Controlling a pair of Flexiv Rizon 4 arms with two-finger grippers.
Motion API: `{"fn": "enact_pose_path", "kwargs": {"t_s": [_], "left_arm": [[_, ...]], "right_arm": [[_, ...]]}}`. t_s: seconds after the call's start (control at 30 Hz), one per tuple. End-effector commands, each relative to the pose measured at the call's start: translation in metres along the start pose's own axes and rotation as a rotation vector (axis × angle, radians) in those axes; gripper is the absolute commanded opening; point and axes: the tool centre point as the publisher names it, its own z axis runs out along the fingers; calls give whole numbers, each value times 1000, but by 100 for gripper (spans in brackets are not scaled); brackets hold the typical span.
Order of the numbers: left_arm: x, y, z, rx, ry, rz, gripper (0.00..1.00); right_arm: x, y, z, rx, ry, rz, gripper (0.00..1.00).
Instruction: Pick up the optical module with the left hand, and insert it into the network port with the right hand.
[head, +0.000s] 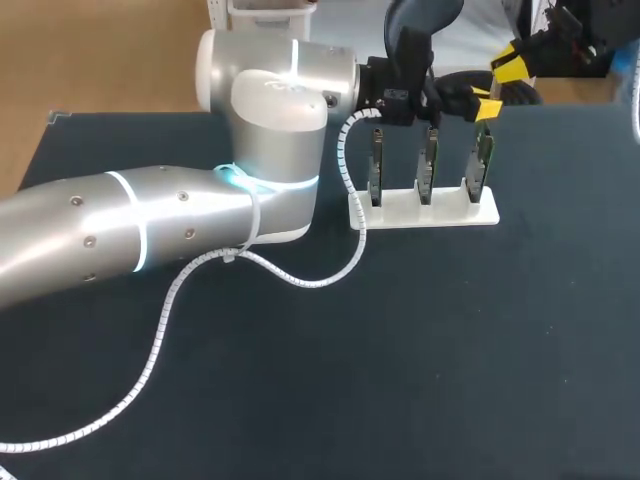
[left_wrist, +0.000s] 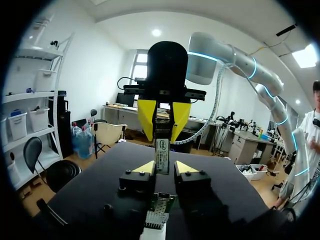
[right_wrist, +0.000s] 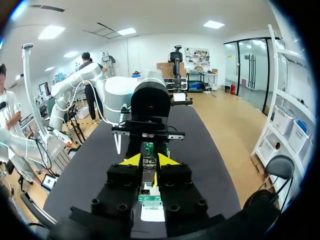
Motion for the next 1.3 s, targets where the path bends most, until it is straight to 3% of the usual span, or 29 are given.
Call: {"fn": "enact_pose_path", "kwargs": {"t_s": [0.03, 0.37, 0.63, 0.77, 1.3], "left_arm": [[-1, 0, 1, 3, 3, 0, 100], [-1, -1, -4, 8, 20, -4, 100], [-4, -7, -10, 43, 116, 29, 100], [5, -7, -13, 72, 171, 5, 100], [27, -8, -20, 9, 329, 49, 100]], "right_arm": [[0, 1, 1, 5, -1, -3, 0], [1, 1, 1, 12, 0, -4, 0], [1, 1, 2, 16, 7, -10, 0], [1, 1, 2, 16, 4, -11, 0], [-1, 0, 4, 16, -7, -21, 0]]}}
